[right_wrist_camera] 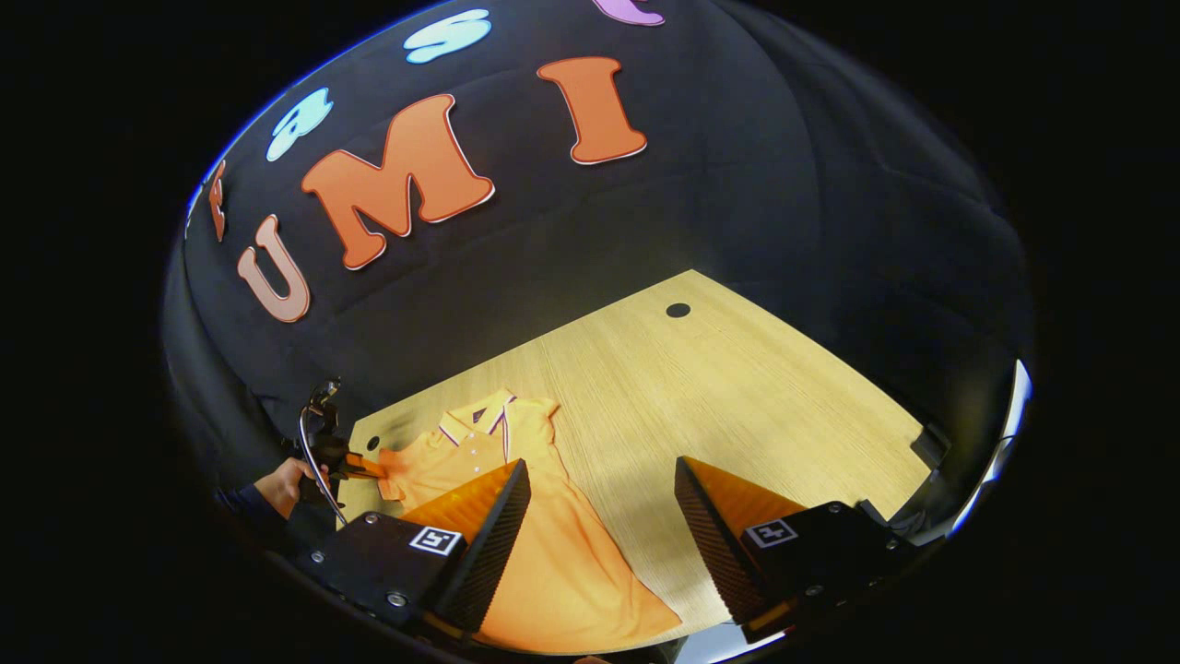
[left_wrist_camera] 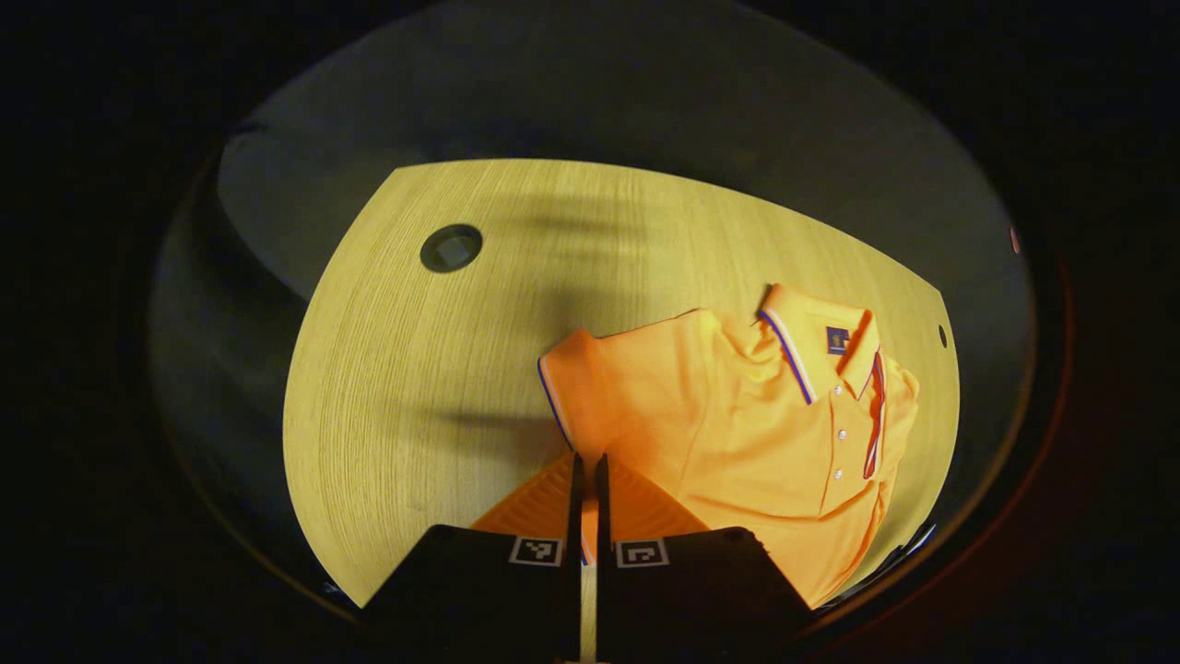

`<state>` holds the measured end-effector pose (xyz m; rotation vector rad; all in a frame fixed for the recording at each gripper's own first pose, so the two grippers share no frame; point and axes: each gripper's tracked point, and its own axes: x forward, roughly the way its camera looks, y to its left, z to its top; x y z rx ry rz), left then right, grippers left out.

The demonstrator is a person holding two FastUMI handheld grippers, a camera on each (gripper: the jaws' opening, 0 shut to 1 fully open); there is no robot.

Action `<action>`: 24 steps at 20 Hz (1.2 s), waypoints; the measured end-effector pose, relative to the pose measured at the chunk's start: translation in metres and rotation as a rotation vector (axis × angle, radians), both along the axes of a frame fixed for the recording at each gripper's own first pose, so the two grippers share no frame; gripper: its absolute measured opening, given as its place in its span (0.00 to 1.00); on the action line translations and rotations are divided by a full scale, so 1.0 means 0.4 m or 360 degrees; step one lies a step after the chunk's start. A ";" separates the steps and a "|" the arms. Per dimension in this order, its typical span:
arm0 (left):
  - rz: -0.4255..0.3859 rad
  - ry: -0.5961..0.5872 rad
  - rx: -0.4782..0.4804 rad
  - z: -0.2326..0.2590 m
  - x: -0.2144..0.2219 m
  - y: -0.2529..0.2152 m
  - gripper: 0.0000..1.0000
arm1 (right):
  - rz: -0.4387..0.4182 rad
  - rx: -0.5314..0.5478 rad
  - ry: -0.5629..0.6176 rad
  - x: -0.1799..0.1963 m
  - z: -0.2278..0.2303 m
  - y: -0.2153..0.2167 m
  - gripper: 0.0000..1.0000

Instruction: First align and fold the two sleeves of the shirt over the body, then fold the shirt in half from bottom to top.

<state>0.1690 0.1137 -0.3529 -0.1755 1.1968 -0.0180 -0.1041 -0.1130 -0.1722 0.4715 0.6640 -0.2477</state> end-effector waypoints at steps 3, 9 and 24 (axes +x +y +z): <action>-0.0126 -0.0074 -0.0035 0.053 0.016 -0.101 0.07 | 0.0015 0.0041 0.0015 0.007 -0.014 0.006 0.96; -0.0407 -0.0181 -0.0154 0.103 0.002 -0.294 0.25 | 0.0030 0.0026 -0.0012 -0.002 -0.001 0.002 0.96; -0.0156 -0.1066 0.0100 0.495 -0.260 -0.182 0.85 | 0.0263 -0.0235 -0.0383 0.002 0.096 0.031 0.97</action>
